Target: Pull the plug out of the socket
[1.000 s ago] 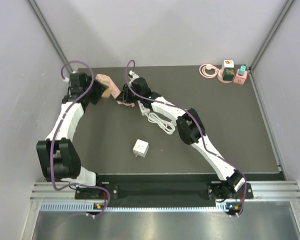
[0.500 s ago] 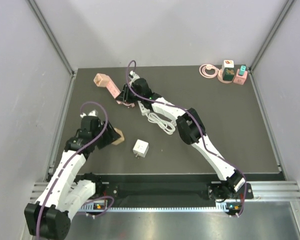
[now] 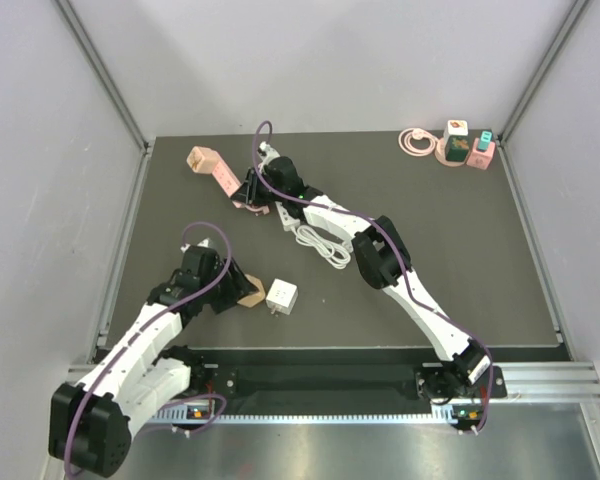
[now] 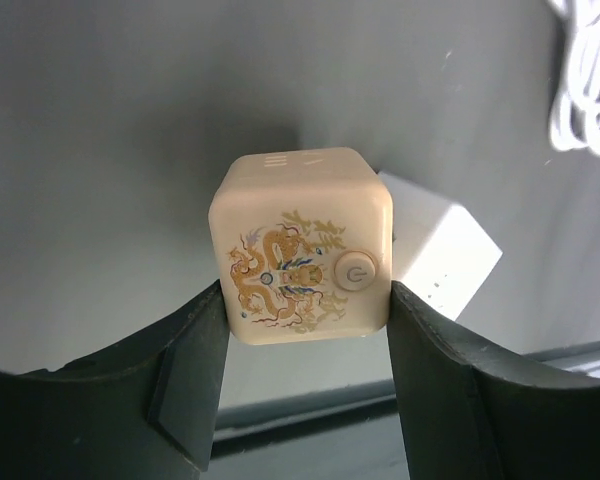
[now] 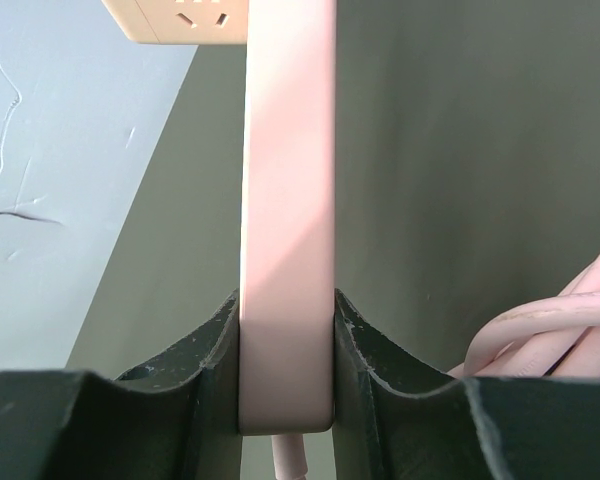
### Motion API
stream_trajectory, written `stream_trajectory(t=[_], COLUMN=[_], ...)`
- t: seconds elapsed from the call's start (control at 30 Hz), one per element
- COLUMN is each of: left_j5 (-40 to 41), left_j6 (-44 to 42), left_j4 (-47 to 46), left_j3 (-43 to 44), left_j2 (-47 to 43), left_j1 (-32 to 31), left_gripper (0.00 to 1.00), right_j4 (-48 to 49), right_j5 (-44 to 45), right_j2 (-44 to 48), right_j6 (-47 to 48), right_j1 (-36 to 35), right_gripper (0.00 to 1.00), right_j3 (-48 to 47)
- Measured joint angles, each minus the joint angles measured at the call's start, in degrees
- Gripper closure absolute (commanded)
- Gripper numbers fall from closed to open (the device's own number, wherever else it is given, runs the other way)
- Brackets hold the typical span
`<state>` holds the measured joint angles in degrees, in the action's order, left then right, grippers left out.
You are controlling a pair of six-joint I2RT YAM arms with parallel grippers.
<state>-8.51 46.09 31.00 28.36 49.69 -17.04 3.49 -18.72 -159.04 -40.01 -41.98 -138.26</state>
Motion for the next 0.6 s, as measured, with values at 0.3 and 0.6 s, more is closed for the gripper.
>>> stream_trajectory(t=[0.3,0.6], left_j5=[3.4,4.4], left_j6=[1.7,1.2], left_j4=[-5.0,-4.2], left_j3=[-0.6,-0.1], left_j2=[1.3,-0.1], left_j1=[-0.2,-0.2], left_gripper=[0.36,0.02], right_j4=[0.4,0.4], right_j5=[-0.2,-0.4], right_j2=[0.1,0.1], right_j6=[0.0,0.4], right_j1=[0.0,0.0], right_gripper=[1.00,1.00], right_j3=[0.3,0.3])
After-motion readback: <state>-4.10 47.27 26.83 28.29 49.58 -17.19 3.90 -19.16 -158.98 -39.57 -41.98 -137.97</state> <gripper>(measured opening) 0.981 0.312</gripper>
